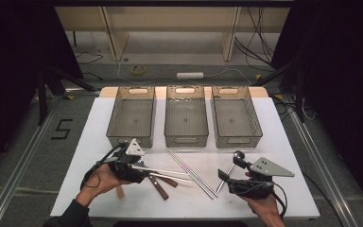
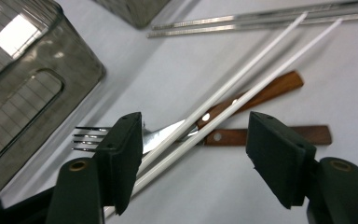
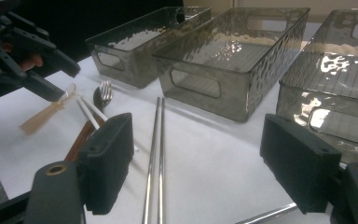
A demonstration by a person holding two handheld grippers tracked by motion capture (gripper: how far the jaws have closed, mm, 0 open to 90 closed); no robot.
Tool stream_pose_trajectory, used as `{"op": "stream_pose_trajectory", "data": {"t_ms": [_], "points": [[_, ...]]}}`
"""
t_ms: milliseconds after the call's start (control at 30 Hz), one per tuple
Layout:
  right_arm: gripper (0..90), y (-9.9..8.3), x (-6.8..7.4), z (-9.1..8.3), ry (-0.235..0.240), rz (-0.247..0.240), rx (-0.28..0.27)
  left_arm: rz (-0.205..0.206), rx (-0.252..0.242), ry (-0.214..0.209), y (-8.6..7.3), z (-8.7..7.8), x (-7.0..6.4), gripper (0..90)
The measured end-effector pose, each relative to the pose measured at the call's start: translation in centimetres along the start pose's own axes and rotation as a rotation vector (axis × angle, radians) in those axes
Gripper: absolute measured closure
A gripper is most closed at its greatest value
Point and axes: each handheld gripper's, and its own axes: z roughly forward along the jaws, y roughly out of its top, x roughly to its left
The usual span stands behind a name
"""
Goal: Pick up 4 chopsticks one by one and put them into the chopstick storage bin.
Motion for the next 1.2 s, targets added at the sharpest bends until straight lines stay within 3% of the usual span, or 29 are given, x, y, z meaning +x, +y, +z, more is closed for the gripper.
{"op": "stream_pose_trajectory", "data": {"t_ms": [100,233,267,600,700,833,1200], "points": [[26.9,0.0,0.0,0.0,0.001,-0.003,0.004,0.044,0.042,-0.014,-0.1,0.4,0.1,40.4],[27.0,0.0,0.0,0.0,0.001,0.005,0.011,0.063,0.07,-0.018,-0.2,1.0,0.1,44.3],[27.0,0.0,0.0,0.1,0.001,0.005,0.012,0.09,0.096,-0.024,-0.3,1.4,0.1,45.6],[27.4,0.0,0.0,0.1,0.004,-0.004,0.015,0.163,0.159,-0.028,-0.7,2.8,-0.1,52.7],[27.5,0.0,0.0,0.1,0.005,-0.003,0.016,0.169,0.167,-0.024,-0.8,2.9,0.0,55.2],[27.6,0.0,0.1,0.2,0.011,-0.004,0.02,0.209,0.178,-0.014,-0.8,3.2,-0.1,57.2],[27.6,-0.1,0.1,0.2,0.016,-0.004,0.029,0.247,0.194,-0.006,-0.8,3.8,0.0,59.7]]}}
